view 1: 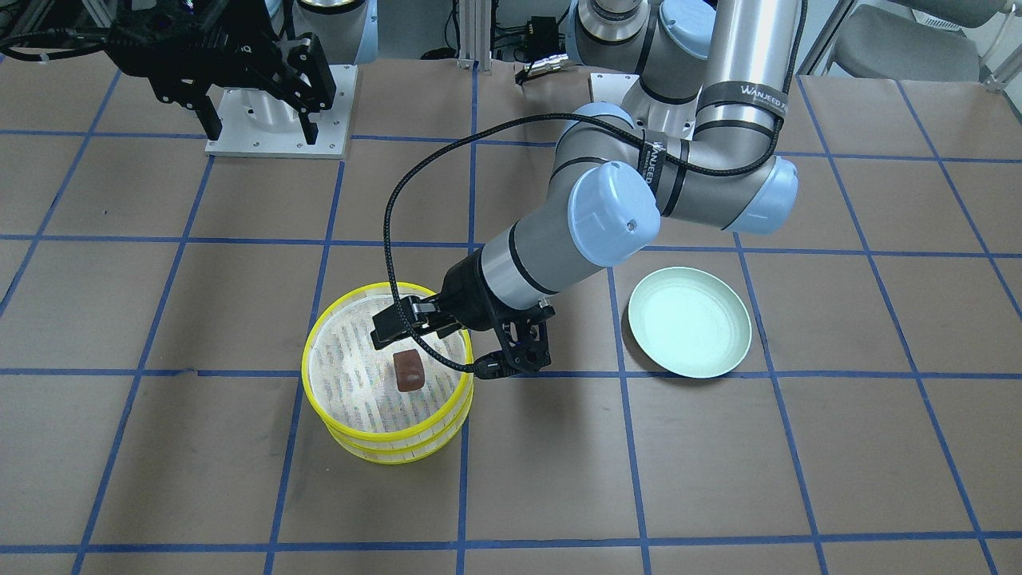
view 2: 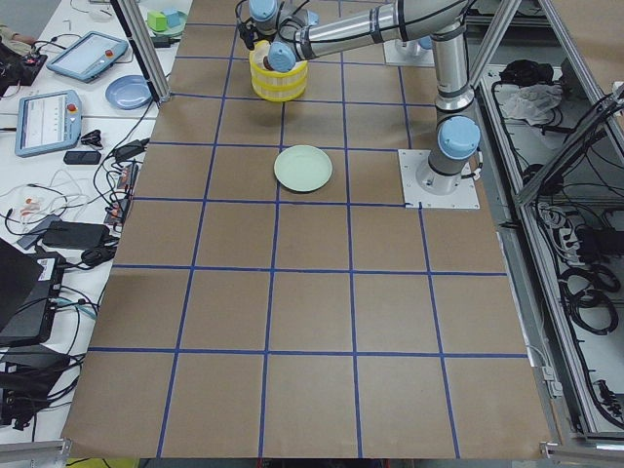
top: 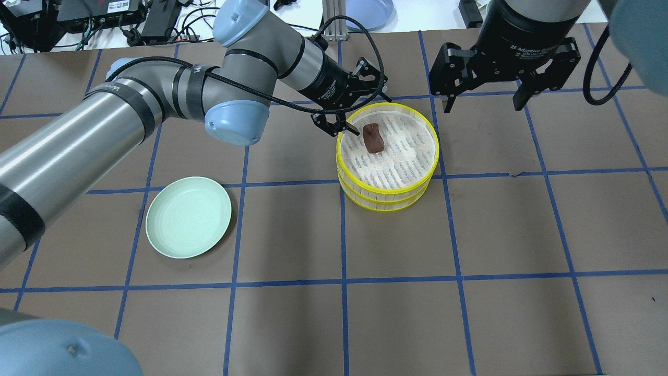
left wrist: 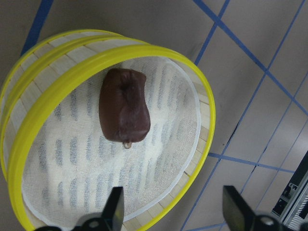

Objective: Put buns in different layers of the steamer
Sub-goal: 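Open the left gripper and withdraw it away from the steamer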

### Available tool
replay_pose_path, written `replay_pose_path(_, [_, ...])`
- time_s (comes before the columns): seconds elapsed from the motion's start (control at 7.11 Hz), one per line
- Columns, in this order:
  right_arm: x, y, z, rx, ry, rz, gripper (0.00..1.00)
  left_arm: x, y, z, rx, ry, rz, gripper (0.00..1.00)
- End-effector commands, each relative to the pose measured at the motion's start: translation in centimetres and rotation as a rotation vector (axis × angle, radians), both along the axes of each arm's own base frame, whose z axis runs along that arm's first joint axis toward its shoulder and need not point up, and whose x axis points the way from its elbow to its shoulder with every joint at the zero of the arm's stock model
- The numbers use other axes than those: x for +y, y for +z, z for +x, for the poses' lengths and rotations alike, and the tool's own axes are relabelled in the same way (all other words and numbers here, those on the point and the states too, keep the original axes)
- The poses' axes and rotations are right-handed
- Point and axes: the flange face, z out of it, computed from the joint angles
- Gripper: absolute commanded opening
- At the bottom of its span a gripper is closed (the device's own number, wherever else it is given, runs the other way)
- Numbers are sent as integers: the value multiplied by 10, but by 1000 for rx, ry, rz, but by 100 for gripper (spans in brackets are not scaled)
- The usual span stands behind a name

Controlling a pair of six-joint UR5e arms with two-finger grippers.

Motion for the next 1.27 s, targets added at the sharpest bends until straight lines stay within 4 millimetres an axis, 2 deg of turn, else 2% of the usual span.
replay_pose_path(0.0, [1, 0, 0, 1, 2, 1, 100, -11, 20, 43, -100, -48, -101, 100])
replay_pose_path(0.14, [0, 0, 0, 2, 2, 0, 100, -12, 31, 80, -184, -109, -135, 100])
replay_pose_path(0.28, [1, 0, 0, 2, 2, 3, 100, -6, 44, 111, -315, -198, -157, 100])
replay_pose_path(0.42, [0, 0, 0, 2, 2, 0, 100, 2, 71, 143, -471, -255, -148, 100])
replay_pose_path(0.7, [0, 0, 0, -1, 2, 0, 100, 42, 125, 192, -613, -412, -82, 100])
replay_pose_path(0.84, [1, -1, 0, 0, 2, 5, 100, 60, 150, 201, -643, -403, -102, 100])
replay_pose_path(1.12, [1, -1, 0, 3, 0, 6, 100, 95, 182, 217, -728, -422, -101, 100])
